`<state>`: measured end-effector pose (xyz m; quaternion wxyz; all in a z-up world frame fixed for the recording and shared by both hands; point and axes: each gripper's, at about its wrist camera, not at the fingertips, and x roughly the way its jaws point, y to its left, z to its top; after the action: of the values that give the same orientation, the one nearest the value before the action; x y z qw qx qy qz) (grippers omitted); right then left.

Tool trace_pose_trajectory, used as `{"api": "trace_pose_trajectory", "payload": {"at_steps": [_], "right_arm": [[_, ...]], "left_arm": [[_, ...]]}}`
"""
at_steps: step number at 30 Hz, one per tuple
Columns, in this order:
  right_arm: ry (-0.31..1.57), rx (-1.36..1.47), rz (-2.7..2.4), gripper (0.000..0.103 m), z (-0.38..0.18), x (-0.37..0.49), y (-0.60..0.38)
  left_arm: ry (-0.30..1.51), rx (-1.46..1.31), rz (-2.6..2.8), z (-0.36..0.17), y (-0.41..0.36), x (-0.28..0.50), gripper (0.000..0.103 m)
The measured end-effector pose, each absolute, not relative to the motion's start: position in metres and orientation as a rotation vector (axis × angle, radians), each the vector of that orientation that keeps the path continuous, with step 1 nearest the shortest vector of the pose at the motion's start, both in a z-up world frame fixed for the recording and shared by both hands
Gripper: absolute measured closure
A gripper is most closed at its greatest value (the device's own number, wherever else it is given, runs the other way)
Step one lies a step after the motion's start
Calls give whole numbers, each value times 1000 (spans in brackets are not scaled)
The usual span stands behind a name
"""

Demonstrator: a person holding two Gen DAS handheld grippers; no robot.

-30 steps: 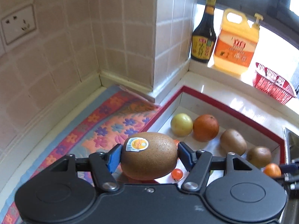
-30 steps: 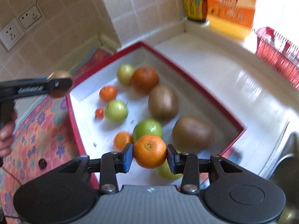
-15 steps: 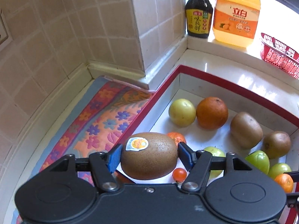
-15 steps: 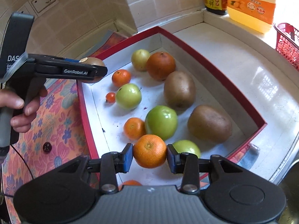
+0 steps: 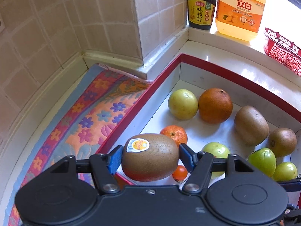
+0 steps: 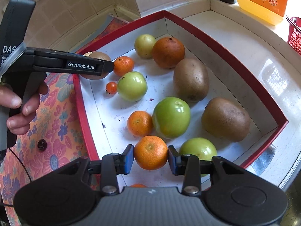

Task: Organize fruits
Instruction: 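Carry the kiwi and mandarin into the white box and open both tools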

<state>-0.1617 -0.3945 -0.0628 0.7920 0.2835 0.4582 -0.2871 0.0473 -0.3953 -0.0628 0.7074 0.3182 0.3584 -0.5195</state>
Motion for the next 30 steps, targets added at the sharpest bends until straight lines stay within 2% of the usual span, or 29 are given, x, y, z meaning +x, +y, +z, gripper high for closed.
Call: {"api": "trace_pose_trajectory", "payload": {"at_steps": [10, 12, 23, 27, 30], "right_arm": [[980, 657, -624, 62, -72, -160, -397], [976, 674, -627, 62, -73, -161, -398], [891, 737, -656, 60, -49, -178, -395], [808, 755, -675, 48, -20, -184, -387], [751, 740, -685, 47, 6, -181, -377]], "left_arm": [[813, 694, -1159, -67, -397, 52, 24], [797, 693, -1150, -65, -396, 51, 27], [758, 589, -1161, -21, -365, 49, 28], [700, 540, -1207, 6, -323, 37, 28], [660, 477, -1228, 34, -287, 30, 28]]}}
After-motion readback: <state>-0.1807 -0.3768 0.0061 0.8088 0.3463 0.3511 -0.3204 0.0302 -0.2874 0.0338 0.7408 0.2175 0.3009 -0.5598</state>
